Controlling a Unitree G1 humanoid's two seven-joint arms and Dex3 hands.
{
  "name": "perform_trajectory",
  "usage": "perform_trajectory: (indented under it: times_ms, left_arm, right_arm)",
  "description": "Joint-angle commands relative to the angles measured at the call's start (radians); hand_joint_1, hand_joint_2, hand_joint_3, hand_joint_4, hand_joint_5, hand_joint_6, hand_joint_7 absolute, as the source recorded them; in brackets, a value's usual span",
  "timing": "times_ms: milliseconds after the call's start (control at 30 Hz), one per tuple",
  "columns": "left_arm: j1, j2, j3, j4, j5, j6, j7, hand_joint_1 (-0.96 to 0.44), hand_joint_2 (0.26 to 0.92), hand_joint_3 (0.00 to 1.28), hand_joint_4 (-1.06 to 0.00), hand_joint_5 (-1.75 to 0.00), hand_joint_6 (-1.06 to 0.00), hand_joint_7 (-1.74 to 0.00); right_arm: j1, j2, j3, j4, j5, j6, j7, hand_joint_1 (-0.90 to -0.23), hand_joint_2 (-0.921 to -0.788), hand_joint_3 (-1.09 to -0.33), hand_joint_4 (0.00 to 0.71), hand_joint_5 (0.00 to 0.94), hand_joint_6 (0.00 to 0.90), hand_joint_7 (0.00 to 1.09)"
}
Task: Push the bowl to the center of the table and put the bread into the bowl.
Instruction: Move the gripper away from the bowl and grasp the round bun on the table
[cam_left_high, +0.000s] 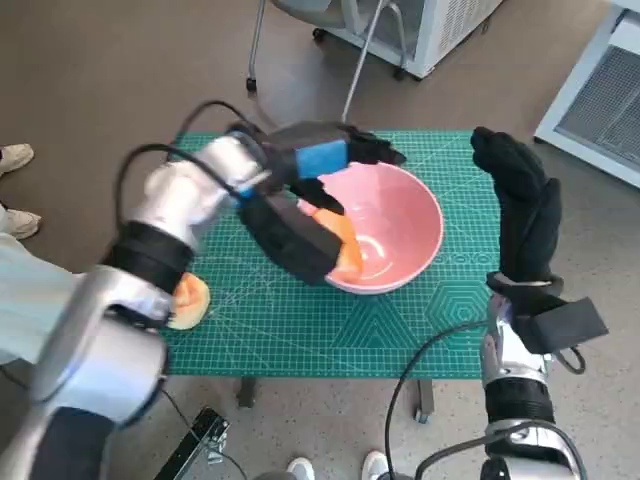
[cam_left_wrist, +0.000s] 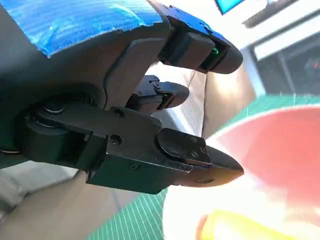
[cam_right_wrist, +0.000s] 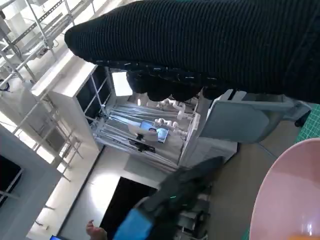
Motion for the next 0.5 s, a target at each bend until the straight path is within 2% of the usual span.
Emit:
perform_trajectory:
  times_ms: [33, 200, 333, 500]
  left_arm:
    - [0.037, 0.106, 0.038, -0.074, -0.033, -0.07, 0.015, -0.1, 0.876, 0.0, -0.29, -0.07, -0.39, -0.2]
    - [0.099, 0.241, 0.098, -0.172, -0.071, -0.154, 0.02, -0.1, 0.87, 0.0, -0.33, -0.08, -0.42, -0.21]
    - [0.173, 0.344, 0.168, -0.294, -0.141, -0.191, -0.053, -0.08, 0.861, 0.0, -0.36, -0.07, -0.44, -0.21]
    - [0.309, 0.498, 0.279, -0.468, -0.299, -0.193, -0.226, -0.05, 0.849, 0.0, -0.42, -0.03, -0.49, -0.15]
  right_arm:
    - [0.011, 0.018, 0.008, 0.02, -0.008, -0.003, -0.003, -0.591, -0.921, -0.728, 0.422, 0.012, 0.131, 0.72]
    - [0.013, 0.021, 0.015, 0.016, -0.02, -0.013, -0.007, -0.587, -0.921, -0.733, 0.421, 0.011, 0.122, 0.72]
    - [0.015, 0.021, 0.017, 0.012, -0.023, -0.015, -0.006, -0.586, -0.921, -0.742, 0.414, 0.007, 0.108, 0.72]
    - [0.015, 0.023, 0.022, 0.01, -0.024, -0.023, -0.005, -0.581, -0.921, -0.752, 0.41, 0.004, 0.1, 0.73]
